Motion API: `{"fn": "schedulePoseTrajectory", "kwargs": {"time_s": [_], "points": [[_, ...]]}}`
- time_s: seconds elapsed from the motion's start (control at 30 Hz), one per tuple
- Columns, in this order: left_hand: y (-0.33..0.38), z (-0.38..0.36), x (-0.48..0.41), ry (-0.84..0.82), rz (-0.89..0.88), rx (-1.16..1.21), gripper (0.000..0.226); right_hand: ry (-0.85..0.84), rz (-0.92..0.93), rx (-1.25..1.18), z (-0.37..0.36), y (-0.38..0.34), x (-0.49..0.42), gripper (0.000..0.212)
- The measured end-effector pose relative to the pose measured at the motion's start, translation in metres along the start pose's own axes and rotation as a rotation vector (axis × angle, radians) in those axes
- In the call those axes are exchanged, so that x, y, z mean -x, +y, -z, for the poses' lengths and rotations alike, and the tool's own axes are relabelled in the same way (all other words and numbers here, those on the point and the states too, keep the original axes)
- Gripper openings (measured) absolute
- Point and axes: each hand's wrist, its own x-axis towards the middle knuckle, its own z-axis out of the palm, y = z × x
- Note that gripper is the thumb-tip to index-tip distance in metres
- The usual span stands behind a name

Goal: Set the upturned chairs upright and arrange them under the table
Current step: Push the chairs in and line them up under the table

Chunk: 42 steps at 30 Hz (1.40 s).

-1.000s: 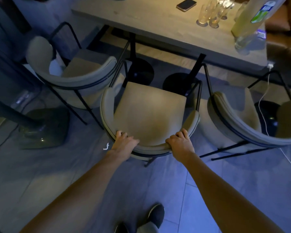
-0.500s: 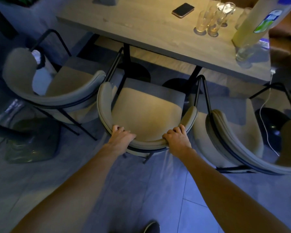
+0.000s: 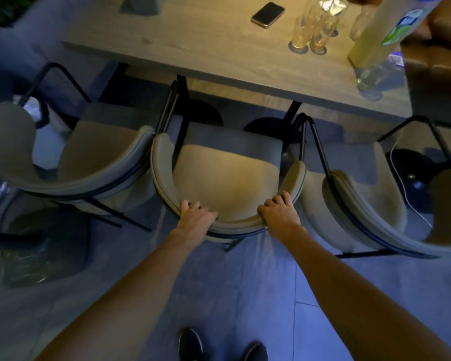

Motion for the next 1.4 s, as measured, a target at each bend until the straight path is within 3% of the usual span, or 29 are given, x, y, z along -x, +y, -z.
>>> {"fn": "schedulePoseTrajectory", "kwargs": {"time_s": [0.27,0.5,0.77,1.0,1.17,1.4], "points": [[-0.002,0.003,0.000,0.011,-0.013,0.027,0.041,-0.036,-0.133,-0.020,0.002,-0.030,0.000,0.034],[-0.008,-0.002,0.015,0.097,-0.113,0.055,0.023,-0.077,-0.020,-0.271,0.021,-0.090,0.017,0.060],[-0.033,0.037,0.057,0.226,-0.147,0.108,0.026,-0.115,-0.054,-0.652,0.082,-0.102,0.044,0.056],[-0.059,0.123,0.093,0.365,-0.116,0.196,0.034,0.040,0.010,-0.518,0.182,-0.097,0.059,0.050],[-0.073,0.160,0.112,0.419,-0.070,0.185,0.037,0.128,0.081,-0.580,0.229,-0.099,0.058,0.051],[-0.120,0.156,0.094,0.289,0.053,0.212,0.038,0.112,0.179,-0.575,0.244,-0.101,0.019,0.052]]}}
